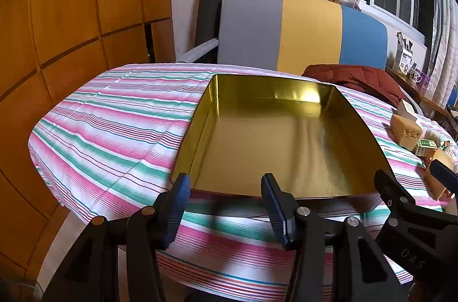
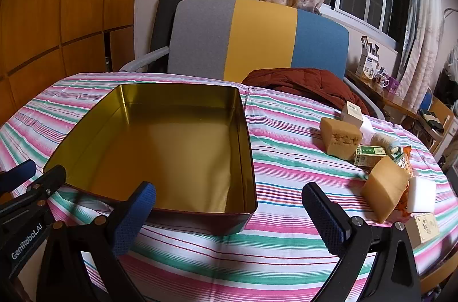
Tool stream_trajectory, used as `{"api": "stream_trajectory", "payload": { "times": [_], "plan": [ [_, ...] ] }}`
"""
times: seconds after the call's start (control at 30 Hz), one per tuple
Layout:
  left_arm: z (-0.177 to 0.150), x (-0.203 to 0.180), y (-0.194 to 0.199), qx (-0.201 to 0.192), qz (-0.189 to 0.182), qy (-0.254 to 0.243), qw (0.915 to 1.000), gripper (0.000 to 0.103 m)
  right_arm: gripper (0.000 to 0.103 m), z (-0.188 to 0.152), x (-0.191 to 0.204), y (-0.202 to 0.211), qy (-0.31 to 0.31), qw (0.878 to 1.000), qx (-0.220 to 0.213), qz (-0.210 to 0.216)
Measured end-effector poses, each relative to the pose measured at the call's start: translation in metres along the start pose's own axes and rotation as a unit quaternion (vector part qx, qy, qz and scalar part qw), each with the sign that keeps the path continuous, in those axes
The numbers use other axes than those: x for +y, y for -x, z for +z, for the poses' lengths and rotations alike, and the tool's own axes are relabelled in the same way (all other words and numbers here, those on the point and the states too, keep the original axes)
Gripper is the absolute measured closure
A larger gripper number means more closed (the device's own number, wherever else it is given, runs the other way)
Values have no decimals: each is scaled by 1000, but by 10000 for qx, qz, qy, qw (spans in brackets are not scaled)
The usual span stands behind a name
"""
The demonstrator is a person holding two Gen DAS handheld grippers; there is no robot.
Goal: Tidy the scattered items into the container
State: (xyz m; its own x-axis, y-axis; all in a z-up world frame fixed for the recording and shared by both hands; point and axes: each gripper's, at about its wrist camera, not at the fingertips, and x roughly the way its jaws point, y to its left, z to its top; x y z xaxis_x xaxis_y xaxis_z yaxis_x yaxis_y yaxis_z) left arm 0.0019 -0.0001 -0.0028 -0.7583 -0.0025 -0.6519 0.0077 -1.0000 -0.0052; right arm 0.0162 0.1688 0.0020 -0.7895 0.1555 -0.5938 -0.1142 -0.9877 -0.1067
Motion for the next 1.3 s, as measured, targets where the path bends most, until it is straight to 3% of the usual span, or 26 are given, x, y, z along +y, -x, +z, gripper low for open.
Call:
{"api": "stream_trajectory", "payload": {
  "times": [1.3],
  "plan": [
    [-2, -13, -6, 90, -27, -124, 9999, 51, 0, 0, -12, -1, -160, 9998, -20, 69]
  ]
}}
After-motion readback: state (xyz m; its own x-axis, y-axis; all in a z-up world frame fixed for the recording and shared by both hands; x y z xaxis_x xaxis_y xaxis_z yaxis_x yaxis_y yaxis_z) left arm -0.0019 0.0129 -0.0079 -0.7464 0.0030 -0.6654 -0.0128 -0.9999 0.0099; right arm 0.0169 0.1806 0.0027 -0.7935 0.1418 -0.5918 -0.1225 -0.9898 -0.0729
